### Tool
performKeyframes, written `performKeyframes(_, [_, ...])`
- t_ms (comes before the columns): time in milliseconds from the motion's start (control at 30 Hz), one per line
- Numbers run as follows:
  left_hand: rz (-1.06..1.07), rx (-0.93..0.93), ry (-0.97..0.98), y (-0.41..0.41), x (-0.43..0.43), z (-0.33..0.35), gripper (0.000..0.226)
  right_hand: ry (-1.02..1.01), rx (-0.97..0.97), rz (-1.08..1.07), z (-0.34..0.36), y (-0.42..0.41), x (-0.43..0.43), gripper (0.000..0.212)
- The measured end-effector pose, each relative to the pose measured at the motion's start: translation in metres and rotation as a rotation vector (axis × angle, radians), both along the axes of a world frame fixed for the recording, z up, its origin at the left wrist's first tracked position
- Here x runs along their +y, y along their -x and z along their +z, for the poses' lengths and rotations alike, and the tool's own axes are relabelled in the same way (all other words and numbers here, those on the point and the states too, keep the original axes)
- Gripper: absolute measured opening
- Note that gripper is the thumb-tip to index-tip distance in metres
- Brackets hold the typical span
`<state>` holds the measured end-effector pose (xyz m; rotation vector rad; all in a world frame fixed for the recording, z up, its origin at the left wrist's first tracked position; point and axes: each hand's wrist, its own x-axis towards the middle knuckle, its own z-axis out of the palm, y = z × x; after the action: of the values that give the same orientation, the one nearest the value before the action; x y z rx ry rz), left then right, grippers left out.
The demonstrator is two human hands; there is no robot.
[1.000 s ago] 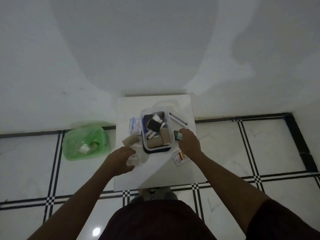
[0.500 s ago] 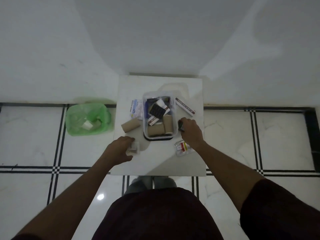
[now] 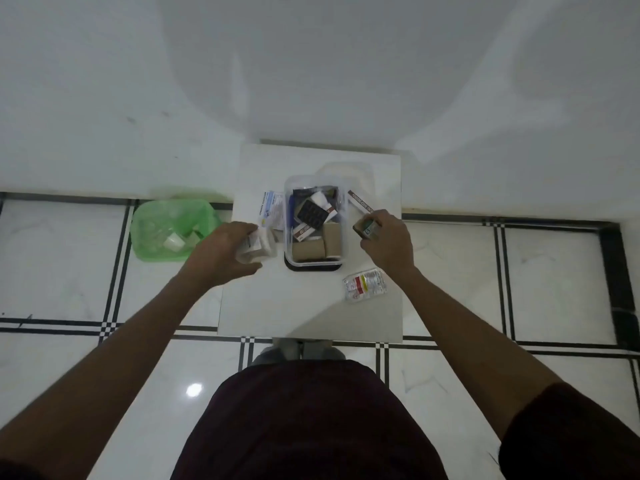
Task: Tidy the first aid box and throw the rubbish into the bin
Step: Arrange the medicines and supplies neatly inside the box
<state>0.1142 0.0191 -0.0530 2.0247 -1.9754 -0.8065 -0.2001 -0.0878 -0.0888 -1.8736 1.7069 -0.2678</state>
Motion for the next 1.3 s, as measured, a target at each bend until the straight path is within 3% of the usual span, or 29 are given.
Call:
performKeyframes(200, [-0.098, 0.066, 0.104, 0.046, -0.046, 0.020, 0.070, 0.138, -0.080, 0.126, 0.034, -0.019, -0.023, 0.049])
performKeyframes(400, [-0.321, 0.036, 0.184, 0.083, -0.066, 0.008, 0.053, 0.161, -0.160, 0.204, 0.037, -0.054, -0.047, 0.049])
performKeyframes(600, [-0.169, 0.193, 0.095, 0.100, -0.051, -0.007, 0.053, 0.091, -0.215, 0.263, 0.039, -0.073, -0.054, 0.055])
performKeyframes(733, [-0.309, -0.052, 0.223, 0.093, -0.042, -0.027, 0.041, 0.000, -0.145, 0.391, 0.040, -0.079, -0.051, 0.055])
performKeyframes(833, [-0.429, -0.238, 0.289, 0.082, -0.033, -0.034, 0.034, -0.036, -0.053, 0.503, 0.035, -0.086, -0.044, 0.041])
performKeyframes(1000, [-0.308, -0.167, 0.403, 0.079, -0.008, -0.031, 0.021, -0.065, 0.005, 0.599, 0.024, -0.093, -0.032, 0.030])
performKeyframes(1300, [-0.183, -0.020, 0.439, 0.066, 0.005, -0.030, 0.027, -0.171, -0.004, 0.647, 0.008, -0.090, -0.032, 0.017])
